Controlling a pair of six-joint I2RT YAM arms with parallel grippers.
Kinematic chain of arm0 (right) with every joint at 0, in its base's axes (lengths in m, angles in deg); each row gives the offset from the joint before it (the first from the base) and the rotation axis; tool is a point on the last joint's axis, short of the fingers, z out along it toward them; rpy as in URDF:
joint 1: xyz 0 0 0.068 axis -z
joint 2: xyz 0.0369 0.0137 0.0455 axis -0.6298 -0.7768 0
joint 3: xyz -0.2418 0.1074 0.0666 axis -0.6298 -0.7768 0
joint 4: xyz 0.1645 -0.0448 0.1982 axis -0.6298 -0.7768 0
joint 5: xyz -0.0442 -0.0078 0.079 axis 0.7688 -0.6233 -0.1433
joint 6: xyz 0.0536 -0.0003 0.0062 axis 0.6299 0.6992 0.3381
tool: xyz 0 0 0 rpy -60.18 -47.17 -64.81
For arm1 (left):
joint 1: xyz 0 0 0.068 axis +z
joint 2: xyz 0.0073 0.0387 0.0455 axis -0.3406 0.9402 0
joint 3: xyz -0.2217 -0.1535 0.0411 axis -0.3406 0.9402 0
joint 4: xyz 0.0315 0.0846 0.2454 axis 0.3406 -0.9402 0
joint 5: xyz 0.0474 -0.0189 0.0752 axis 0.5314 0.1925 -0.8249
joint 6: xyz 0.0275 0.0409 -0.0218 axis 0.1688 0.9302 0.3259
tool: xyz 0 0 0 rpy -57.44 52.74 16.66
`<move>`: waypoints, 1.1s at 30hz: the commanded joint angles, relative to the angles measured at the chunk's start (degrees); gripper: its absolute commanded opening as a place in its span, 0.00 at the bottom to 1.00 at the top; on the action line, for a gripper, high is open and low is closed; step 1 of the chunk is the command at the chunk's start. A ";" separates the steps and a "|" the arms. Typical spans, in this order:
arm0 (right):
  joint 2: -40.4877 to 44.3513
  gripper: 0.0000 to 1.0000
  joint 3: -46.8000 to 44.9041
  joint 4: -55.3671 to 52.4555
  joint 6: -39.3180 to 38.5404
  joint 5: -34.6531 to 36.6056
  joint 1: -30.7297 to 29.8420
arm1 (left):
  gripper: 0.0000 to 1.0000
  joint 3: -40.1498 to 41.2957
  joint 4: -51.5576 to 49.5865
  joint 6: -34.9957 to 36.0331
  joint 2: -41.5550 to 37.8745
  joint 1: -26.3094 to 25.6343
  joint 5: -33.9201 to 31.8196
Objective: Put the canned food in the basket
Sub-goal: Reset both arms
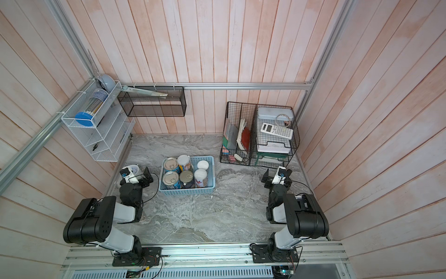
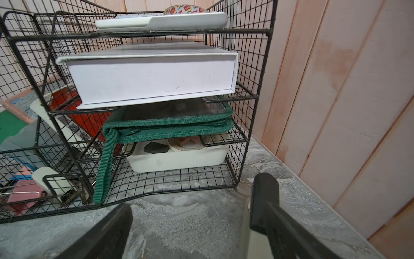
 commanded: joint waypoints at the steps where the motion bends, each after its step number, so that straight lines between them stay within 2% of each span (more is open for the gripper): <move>1: -0.24 0.98 0.91 0.66 0.82 1.56 0.31 | 1.00 -0.57 0.74 1.02 0.35 0.06 -0.02; 12: -0.13 0.98 1.96 -1.33 0.66 1.37 0.16 | 1.00 -1.89 -1.61 1.28 0.46 0.02 2.11; 33: -0.44 0.98 2.90 -2.44 -0.41 0.76 -0.44 | 1.00 -2.01 -1.70 1.30 0.44 -0.11 2.12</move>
